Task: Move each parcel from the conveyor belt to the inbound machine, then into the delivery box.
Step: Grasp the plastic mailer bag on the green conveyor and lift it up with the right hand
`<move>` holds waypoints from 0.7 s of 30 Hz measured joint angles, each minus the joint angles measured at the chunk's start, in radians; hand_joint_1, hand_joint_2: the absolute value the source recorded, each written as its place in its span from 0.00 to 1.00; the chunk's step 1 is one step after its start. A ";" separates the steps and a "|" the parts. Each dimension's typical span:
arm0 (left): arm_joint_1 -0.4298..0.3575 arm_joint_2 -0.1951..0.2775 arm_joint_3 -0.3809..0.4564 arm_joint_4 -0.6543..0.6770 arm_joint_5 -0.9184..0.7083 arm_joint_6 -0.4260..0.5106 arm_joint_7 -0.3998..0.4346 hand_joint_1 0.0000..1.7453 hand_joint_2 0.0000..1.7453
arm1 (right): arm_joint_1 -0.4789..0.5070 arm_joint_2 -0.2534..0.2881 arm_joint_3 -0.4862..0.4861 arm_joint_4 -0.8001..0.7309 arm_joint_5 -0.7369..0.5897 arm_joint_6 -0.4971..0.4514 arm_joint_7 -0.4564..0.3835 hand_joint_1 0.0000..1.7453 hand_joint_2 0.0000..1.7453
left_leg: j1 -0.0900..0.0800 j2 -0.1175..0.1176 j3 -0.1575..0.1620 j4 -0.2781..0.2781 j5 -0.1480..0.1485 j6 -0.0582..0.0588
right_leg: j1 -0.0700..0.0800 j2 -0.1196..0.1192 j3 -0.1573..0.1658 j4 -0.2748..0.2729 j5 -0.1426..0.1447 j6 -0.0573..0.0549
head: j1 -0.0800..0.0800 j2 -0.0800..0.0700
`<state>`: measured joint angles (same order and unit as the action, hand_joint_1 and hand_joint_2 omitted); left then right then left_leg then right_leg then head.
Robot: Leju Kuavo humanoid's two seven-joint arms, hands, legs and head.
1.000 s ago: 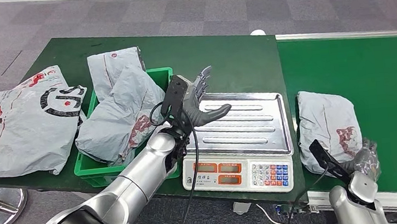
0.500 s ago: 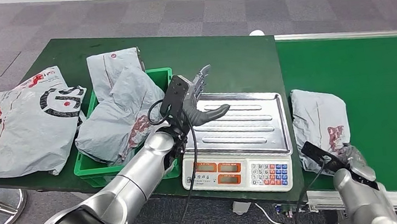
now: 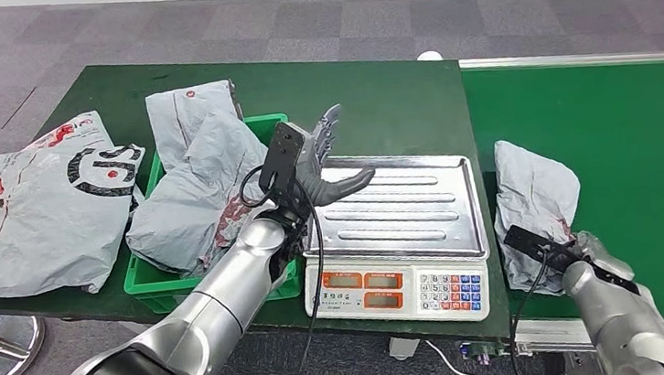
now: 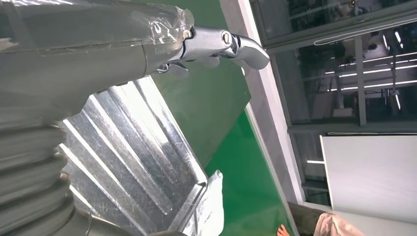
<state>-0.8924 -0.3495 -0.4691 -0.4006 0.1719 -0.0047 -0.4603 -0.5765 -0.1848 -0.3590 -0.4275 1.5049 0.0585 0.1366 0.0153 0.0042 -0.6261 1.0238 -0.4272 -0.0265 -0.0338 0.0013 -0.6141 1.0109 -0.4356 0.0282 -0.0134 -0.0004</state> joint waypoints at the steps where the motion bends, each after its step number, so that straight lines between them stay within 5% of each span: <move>1: 0.000 0.000 0.006 0.000 -0.005 -0.002 0.000 0.00 1.00 | -0.001 -0.005 0.006 0.004 0.001 0.010 -0.012 1.00 1.00 | 0.000 0.000 0.000 0.000 0.000 0.000 | 0.000 0.000 0.000 0.000 0.000 0.000 | 0.000 0.000; 8: 0.005 0.008 0.044 0.000 -0.032 -0.022 0.000 0.00 1.00 | -0.014 -0.046 0.038 0.024 -0.027 0.002 -0.084 1.00 1.00 | 0.000 -0.003 -0.001 0.000 -0.001 0.001 | 0.000 -0.005 0.002 0.000 -0.001 0.001 | 0.000 0.000; 13: 0.025 0.019 0.084 -0.016 -0.068 -0.016 0.000 0.00 1.00 | -0.002 -0.046 0.047 -0.055 -0.131 -0.345 -0.058 1.00 1.00 | -0.002 -0.004 -0.003 0.000 0.001 0.002 | -0.002 -0.006 0.000 0.000 -0.001 0.001 | 0.000 0.000; 21: 0.035 0.020 0.157 -0.032 -0.142 -0.026 0.004 0.00 1.00 | 0.118 -0.047 0.111 -0.547 -0.456 -0.651 -0.156 1.00 1.00 | -0.002 -0.005 -0.003 0.000 0.000 0.002 | -0.002 -0.006 -0.001 0.000 -0.002 0.002 | 0.000 0.000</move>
<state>-0.8570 -0.3296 -0.3117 -0.4330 0.0300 -0.0304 -0.4562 -0.4586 -0.2314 -0.2483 -0.9748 1.0494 -0.5925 -0.0193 0.0128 -0.0004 -0.6296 1.0237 -0.4269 -0.0242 -0.0362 -0.0048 -0.6154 1.0111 -0.4374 0.0297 -0.0134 -0.0004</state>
